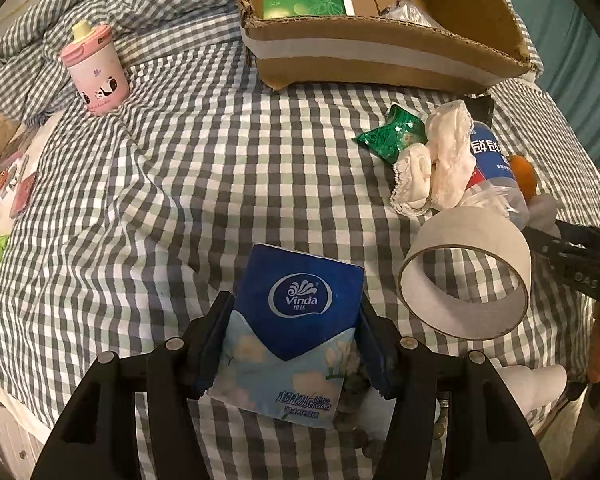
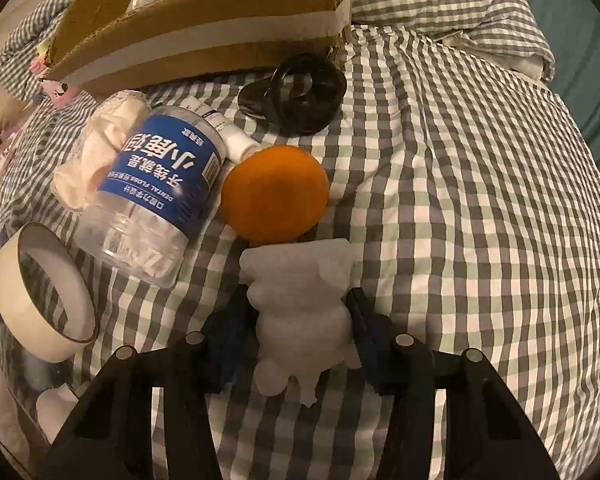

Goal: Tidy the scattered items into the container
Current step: 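Grasp the white plush toy with the right tool, then carry the Vinda pack with the left tool while the right carries the plush toy into the box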

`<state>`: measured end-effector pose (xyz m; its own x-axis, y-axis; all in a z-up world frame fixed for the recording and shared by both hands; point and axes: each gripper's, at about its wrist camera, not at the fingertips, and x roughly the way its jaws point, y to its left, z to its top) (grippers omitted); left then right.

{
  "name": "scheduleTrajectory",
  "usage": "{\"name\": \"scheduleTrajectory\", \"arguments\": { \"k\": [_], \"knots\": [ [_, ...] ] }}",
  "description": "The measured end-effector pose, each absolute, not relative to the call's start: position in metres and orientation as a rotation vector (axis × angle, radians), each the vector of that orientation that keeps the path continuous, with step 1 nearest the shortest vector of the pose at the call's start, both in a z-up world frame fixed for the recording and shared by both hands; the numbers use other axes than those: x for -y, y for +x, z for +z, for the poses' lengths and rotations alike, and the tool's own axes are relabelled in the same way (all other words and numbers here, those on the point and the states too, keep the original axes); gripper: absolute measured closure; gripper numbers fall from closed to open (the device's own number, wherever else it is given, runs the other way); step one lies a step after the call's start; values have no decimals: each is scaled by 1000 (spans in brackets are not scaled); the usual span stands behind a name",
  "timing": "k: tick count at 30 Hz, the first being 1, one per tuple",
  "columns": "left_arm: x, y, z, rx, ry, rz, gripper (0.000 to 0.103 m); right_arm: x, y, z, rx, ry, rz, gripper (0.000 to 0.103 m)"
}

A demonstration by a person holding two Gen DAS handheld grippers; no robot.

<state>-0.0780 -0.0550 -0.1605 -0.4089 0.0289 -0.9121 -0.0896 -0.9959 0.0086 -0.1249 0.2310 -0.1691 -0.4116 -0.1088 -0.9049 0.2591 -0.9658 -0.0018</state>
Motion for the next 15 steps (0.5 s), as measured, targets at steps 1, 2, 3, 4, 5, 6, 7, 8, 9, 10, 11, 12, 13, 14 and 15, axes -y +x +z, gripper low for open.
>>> {"name": "scheduleTrajectory", "arguments": {
  "k": [1, 2, 3, 4, 5, 6, 7, 8, 9, 10, 11, 12, 13, 14, 15],
  "knots": [
    [54, -78, -160, -87, -1666, 2577, 43, -232, -122, -167, -204, 1552, -2459, 55],
    [53, -77, -160, -87, -1664, 2575, 43, -232, -116, -162, -200, 1533, -2464, 55],
    [52, -77, -159, -86, -1662, 2574, 43, -232, -111, -156, -194, 1512, -2476, 55],
    [52, -76, -159, -87, -1659, 2575, 43, -232, -104, -148, -178, 1486, -2486, 55],
    [51, -76, -158, -88, -1656, 2577, 43, -232, -99, -140, -160, 1466, -2485, 55],
    [51, -76, -157, -89, -1652, 2581, 43, -233, -94, -135, -152, 1452, -2486, 55],
    [50, -76, -155, -86, -1648, 2584, 43, -231, -89, -129, -152, 1436, -2495, 55],
    [49, -76, -153, -82, -1642, 2588, 43, -231, -83, -121, -147, 1414, -2500, 55],
    [48, -76, -151, -78, -1635, 2591, 43, -228, -82, -118, -141, 1405, -2497, 55],
    [48, -75, -149, -72, -1622, 2596, 43, -227, -77, -111, -128, 1384, -2500, 55],
    [47, -74, -146, -63, -1606, 2602, 43, -225, -74, -107, -118, 1374, -2504, 55],
    [47, -73, -144, -57, -1598, 2604, 43, -224, -73, -104, -109, 1365, -2502, 55],
    [46, -72, -141, -52, -1591, 2606, 43, -224, -69, -98, -93, 1348, -2506, 55],
    [46, -72, -137, -45, -1584, 2608, 43, -223, -71, -93, -79, 1336, -2508, 55],
    [46, -72, -133, -38, -1580, 2609, 43, -224, -74, -88, -61, 1320, -2508, 55]
  ]
}}
